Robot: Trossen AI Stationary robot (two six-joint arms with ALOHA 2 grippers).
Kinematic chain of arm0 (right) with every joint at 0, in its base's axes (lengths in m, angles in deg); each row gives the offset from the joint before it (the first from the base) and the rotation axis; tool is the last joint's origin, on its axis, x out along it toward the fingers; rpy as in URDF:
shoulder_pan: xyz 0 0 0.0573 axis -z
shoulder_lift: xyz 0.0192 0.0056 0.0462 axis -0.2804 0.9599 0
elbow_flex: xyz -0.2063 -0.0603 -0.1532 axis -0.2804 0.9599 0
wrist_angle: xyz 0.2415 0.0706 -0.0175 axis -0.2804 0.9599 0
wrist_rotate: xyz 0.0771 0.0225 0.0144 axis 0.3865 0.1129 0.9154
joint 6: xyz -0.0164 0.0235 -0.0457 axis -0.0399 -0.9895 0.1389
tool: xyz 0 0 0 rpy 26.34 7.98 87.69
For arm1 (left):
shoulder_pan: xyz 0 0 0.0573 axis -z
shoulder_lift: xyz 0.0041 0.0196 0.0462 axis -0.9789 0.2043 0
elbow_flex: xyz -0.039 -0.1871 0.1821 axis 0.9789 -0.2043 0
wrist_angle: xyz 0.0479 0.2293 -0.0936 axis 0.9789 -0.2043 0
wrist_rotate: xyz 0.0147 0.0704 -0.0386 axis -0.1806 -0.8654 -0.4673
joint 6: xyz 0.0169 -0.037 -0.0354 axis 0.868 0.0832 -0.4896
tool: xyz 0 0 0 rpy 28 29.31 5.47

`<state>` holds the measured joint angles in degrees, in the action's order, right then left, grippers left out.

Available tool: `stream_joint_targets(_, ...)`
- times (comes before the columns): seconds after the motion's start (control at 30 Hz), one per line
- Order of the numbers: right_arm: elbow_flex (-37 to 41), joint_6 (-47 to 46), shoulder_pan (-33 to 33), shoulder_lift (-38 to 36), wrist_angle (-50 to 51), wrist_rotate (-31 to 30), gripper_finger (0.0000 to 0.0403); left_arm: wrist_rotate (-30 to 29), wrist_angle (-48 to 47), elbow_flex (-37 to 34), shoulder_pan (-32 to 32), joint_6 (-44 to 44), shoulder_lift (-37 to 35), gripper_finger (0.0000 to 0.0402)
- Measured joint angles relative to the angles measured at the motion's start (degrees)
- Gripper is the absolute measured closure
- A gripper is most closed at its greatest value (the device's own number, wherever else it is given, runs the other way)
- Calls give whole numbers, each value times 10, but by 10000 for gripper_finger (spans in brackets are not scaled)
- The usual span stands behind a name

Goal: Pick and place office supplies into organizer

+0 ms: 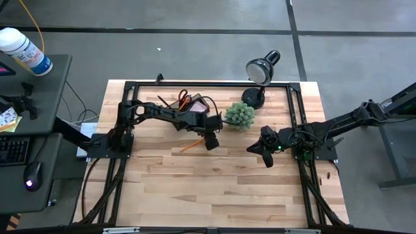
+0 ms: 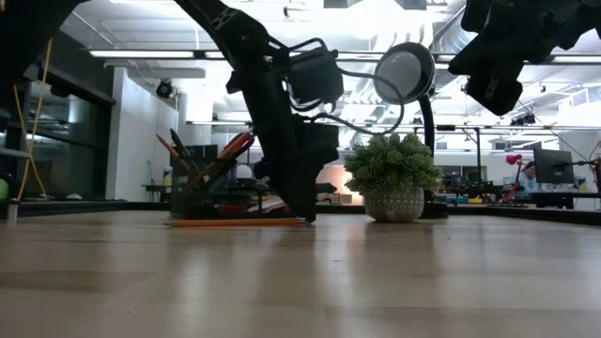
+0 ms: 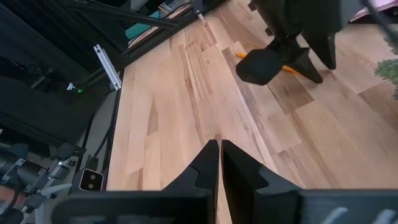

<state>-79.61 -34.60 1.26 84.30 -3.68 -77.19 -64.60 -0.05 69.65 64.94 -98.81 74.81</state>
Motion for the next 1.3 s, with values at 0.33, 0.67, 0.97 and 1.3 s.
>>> stream_joint_targets(0.33,0,0,0,0,0,-11,391,4,0,1,-2,3,3,344)
stream_joint_targets(0.67,0,0,0,0,0,-11,391,10,-4,1,-2,-19,2,396)
stream_joint_targets(0.97,0,0,0,0,6,-11,391,-1,-52,39,-2,-3,-26,398)
stream_joint_targets(1.3,0,-1,0,0,18,-7,391,-78,-138,150,-2,60,-49,400)
